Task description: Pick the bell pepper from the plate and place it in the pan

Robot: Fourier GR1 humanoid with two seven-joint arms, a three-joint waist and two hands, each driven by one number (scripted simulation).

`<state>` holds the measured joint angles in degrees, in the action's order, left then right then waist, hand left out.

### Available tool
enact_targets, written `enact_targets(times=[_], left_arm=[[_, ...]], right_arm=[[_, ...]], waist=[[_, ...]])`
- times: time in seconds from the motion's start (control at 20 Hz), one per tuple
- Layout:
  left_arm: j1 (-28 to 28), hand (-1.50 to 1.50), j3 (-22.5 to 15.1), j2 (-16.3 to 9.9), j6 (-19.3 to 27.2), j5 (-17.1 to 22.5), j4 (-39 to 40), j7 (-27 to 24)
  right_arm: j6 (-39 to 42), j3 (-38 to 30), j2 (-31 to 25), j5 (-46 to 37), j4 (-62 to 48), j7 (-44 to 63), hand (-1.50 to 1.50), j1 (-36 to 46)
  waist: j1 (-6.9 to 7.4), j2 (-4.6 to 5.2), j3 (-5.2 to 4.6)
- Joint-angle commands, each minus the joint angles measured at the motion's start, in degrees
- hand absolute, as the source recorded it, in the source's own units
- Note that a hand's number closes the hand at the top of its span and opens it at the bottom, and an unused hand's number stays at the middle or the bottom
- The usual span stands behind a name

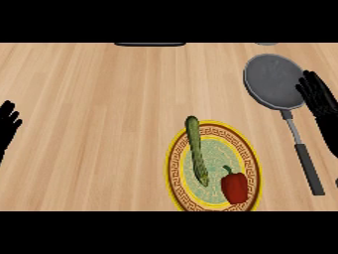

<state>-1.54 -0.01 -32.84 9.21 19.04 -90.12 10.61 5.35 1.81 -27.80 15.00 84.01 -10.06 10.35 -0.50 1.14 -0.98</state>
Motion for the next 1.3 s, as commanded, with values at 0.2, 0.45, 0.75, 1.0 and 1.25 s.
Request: enact_targets(times=[0.2, 0.45, 0.75, 1.0, 1.25], left_arm=[[5.2, 0.0, -9.9, 12.4, 1.7, -4.6, -5.3, -10.4], [2.5, 0.0, -15.4, 19.4, 1.9, -7.5, -2.2, -18.1], [2.6, 0.0, -17.4, 21.0, 2.6, -11.0, -1.2, -17.6], [4.4, 0.0, -14.8, 20.7, -0.7, -8.6, -0.1, -18.5], [5.3, 0.0, -14.7, 21.3, 0.2, -10.1, 0.3, -17.3]], right_arm=[[14.1, 5.2, 6.5, 12.7, 1.7, 1.3, 1.5, 3.0], [11.3, -0.7, -1.3, 6.8, 0.5, -1.0, -1.5, -10.0], [18.1, -2.1, -8.2, -0.2, 4.9, -6.7, -1.5, -13.7], [22.8, -2.0, -12.4, -3.2, 4.0, -3.5, -1.5, -8.6], [22.1, 5.2, -10.7, -9.6, 7.2, 5.6, -1.5, -3.0]], waist=[[0.32, -0.95, 0.99], [-0.87, -1.23, 0.96], [-0.06, -1.25, 0.95], [0.48, -1.17, 0.95], [0.97, -1.13, 0.94]])
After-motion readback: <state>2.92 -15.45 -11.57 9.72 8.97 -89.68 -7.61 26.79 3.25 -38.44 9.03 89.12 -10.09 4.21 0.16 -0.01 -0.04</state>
